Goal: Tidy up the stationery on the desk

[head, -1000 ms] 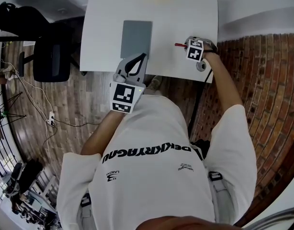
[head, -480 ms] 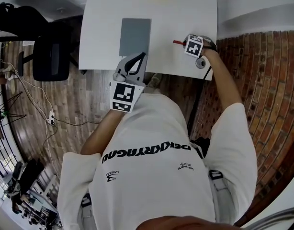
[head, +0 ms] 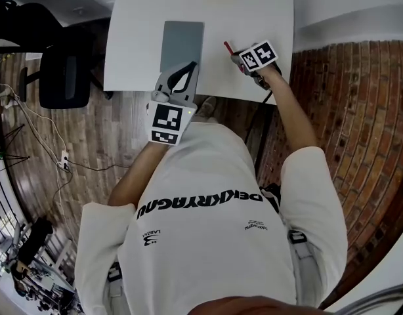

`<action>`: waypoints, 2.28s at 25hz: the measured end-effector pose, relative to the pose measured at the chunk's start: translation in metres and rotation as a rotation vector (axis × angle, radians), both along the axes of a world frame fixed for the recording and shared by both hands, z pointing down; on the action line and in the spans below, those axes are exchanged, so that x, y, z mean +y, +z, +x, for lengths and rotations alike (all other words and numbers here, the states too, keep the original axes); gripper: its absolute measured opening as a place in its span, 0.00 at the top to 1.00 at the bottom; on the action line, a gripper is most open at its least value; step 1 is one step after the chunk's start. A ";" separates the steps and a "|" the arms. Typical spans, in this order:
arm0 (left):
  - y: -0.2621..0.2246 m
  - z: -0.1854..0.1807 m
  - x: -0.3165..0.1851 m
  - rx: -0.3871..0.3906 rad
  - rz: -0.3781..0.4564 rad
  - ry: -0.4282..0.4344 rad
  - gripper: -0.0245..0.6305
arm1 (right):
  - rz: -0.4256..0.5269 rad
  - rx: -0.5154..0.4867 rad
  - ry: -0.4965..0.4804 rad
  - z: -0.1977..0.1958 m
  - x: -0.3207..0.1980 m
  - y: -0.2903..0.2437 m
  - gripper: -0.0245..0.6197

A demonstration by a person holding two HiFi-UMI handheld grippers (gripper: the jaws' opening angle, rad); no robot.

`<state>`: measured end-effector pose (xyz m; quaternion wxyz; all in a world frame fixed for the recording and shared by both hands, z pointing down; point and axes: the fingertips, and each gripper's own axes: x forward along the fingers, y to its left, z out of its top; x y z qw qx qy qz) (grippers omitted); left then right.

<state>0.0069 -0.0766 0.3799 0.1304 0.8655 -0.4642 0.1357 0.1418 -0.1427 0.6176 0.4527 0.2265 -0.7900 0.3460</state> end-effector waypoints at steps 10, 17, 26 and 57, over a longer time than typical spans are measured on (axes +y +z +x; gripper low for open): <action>0.006 -0.019 -0.009 0.019 0.055 -0.026 0.96 | -0.162 -0.242 0.389 -0.051 -0.004 0.004 0.88; 0.019 -0.032 -0.007 0.016 0.074 -0.062 0.96 | -0.240 -0.321 0.602 -0.066 -0.015 0.012 0.88; 0.029 -0.035 -0.004 0.009 0.086 -0.046 0.96 | -0.290 -0.339 0.674 -0.082 -0.021 0.023 0.88; 0.071 -0.060 -0.002 0.004 -0.030 -0.090 0.96 | -0.337 -0.226 0.688 -0.090 -0.036 0.043 0.83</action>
